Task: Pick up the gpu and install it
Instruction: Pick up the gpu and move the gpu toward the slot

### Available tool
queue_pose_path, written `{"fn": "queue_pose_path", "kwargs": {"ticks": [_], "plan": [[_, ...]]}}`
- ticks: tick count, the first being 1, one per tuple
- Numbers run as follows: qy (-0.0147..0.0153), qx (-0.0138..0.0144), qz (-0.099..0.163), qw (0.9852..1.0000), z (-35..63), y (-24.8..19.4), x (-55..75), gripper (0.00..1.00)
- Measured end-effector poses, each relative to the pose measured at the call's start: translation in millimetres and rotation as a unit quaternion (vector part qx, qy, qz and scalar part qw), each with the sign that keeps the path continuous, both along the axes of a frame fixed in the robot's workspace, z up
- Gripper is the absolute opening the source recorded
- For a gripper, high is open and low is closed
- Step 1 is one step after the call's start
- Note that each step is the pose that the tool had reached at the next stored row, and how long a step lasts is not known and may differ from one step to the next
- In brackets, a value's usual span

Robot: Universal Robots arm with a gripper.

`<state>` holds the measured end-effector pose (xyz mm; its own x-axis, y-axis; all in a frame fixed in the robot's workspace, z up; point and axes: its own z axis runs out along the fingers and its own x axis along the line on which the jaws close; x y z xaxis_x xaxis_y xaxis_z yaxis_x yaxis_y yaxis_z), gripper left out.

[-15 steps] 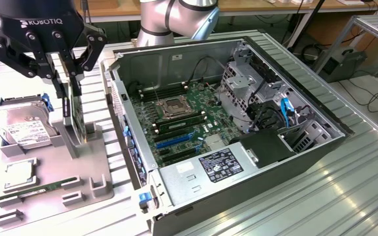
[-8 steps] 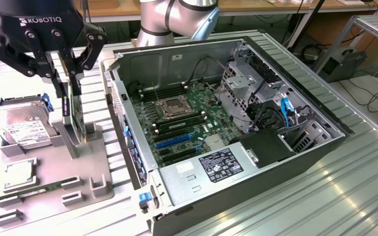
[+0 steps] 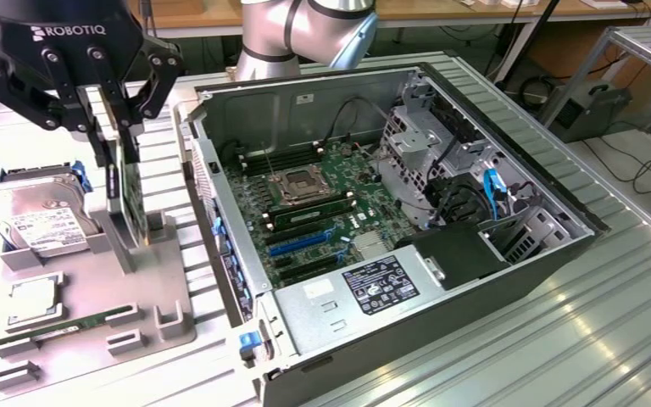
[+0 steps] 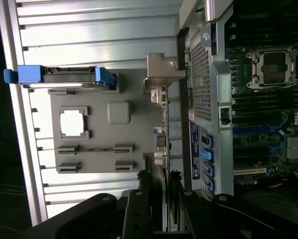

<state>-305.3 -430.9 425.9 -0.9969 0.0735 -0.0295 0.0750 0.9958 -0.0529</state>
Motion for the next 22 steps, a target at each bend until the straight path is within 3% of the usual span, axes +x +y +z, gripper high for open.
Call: {"fn": "queue_pose_path", "kwargs": {"ticks": [22], "plan": [[0.0,-0.012,0.0,0.9999,6.4,2.0,0.0,0.27]]}}
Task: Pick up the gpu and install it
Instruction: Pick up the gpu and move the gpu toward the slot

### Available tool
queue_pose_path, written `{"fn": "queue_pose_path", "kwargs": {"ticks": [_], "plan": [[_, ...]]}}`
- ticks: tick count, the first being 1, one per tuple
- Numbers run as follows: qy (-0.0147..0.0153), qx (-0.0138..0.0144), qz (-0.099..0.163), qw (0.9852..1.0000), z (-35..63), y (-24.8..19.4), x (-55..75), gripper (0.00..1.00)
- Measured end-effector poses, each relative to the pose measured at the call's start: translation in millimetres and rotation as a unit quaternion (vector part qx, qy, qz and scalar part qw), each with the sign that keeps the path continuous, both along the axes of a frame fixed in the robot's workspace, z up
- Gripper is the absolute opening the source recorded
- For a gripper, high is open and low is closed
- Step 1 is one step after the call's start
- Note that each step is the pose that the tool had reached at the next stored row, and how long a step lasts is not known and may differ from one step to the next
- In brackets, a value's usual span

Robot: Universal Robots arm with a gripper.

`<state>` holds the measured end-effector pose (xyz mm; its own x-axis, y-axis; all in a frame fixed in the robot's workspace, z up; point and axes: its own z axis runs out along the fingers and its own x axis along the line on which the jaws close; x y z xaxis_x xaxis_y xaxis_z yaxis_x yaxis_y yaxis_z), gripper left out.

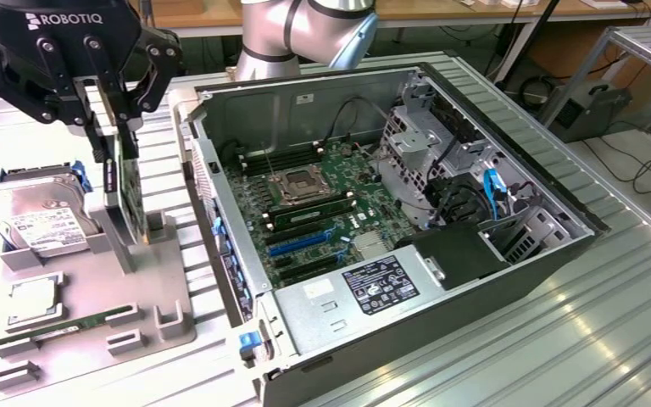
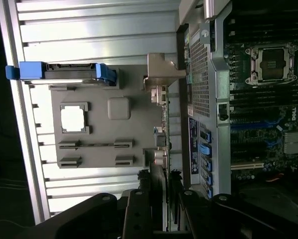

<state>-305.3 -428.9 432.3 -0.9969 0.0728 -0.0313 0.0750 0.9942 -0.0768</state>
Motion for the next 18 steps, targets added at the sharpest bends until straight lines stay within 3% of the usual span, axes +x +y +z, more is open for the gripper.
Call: {"fn": "queue_pose_path", "kwargs": {"ticks": [18], "plan": [[0.0,-0.0109,0.0,0.9999,5.9,1.8,0.0,0.27]]}}
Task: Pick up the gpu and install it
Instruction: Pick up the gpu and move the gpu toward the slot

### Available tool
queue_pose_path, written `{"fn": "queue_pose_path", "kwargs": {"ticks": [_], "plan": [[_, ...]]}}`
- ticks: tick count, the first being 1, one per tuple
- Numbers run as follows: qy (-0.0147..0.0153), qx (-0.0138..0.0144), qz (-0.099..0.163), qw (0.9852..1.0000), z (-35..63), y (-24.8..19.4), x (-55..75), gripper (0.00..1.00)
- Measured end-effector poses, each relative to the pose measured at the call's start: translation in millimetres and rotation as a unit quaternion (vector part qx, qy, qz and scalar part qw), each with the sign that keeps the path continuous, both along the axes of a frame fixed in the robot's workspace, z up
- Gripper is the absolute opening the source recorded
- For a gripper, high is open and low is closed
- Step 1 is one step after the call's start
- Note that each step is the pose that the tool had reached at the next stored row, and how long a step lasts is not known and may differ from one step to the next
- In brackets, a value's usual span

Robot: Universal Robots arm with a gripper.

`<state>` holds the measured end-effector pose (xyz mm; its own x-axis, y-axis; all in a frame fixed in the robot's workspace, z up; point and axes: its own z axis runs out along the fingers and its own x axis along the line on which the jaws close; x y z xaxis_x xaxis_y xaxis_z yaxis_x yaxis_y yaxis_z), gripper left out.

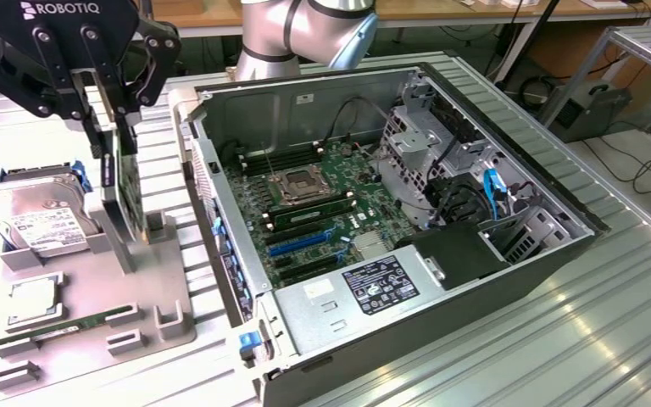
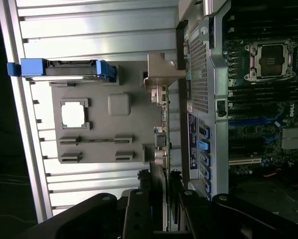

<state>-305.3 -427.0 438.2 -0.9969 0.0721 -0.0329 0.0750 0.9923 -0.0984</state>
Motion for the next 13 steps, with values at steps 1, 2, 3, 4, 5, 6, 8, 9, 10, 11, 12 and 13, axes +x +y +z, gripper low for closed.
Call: {"fn": "queue_pose_path", "kwargs": {"ticks": [1,2,3,4,5,6,8,9,10,11,12,13], "plan": [[0.0,-0.0005,0.0,1.0,0.3,0.1,0.0,0.27],[0.0,-0.001,0.0,1.0,0.7,0.2,0.0,0.27],[0.0001,-0.0016,0.0,1.0,1.1,0.3,0.0,0.27],[0.0001,-0.0021,0.0,1.0,1.4,0.4,0.0,0.27],[0.0001,-0.0026,0.0,1.0,1.7,0.4,0.0,0.27],[0.0,-0.0032,0.0,1.0,2.1,0.5,0.0,0.27],[0.0,-0.0041,0.0,1.0,2.8,0.7,0.0,0.27],[0.0,-0.0047,0.0,1.0,3.2,0.8,0.0,0.27],[0.0,-0.0101,0.0,0.9999,7.2,1.7,0.0,0.27],[0.0,-0.0168,0.0,0.9999,11.7,2.9,0.0,0.27],[0.0001,-0.0239,0.0,0.9997,16.9,4.1,0.0,0.27],[0.0,-0.0289,0.0,0.9996,20.5,5.1,0.0,0.27]]}}
